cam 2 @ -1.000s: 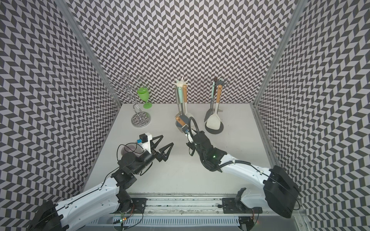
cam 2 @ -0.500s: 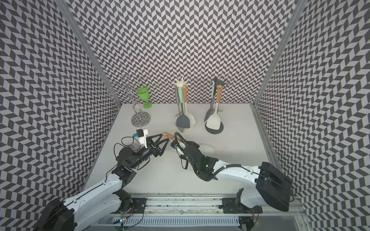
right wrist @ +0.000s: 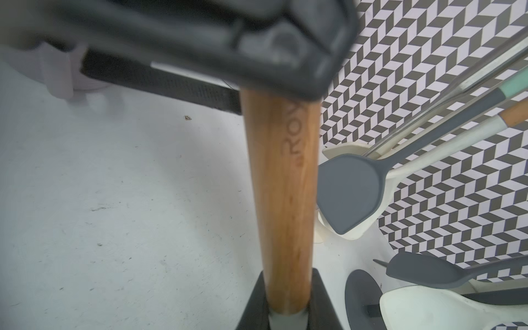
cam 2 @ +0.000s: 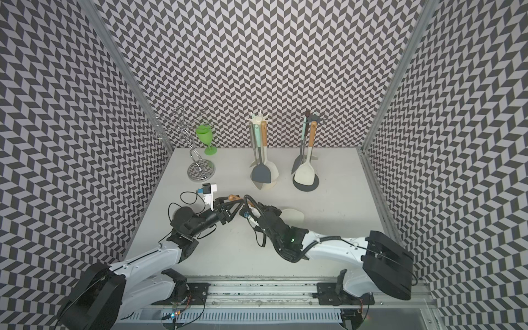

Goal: Take the spatula off the kitchen utensil rack
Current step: Place the spatula at the center of the board.

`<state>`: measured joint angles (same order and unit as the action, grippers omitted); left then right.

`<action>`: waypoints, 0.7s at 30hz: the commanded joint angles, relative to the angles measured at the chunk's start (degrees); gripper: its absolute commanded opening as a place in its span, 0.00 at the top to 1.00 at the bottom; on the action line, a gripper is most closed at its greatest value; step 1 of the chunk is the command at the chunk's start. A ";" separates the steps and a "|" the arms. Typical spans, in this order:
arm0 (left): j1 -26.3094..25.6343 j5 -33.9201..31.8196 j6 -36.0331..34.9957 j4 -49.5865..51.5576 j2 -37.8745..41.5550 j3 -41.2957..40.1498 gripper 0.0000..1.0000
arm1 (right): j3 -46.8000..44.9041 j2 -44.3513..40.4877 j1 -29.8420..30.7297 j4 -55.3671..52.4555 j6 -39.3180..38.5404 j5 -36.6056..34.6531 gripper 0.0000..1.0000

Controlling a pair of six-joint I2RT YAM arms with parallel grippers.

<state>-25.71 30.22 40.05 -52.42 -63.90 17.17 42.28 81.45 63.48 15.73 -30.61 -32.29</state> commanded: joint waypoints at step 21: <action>0.22 -2.71 -0.10 -3.05 4.78 -2.43 1.00 | 2.25 -7.31 1.12 -6.97 20.88 -0.87 0.22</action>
<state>-25.15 29.67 39.97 -52.73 -61.25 15.59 42.74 78.17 64.38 11.81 -19.97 -34.02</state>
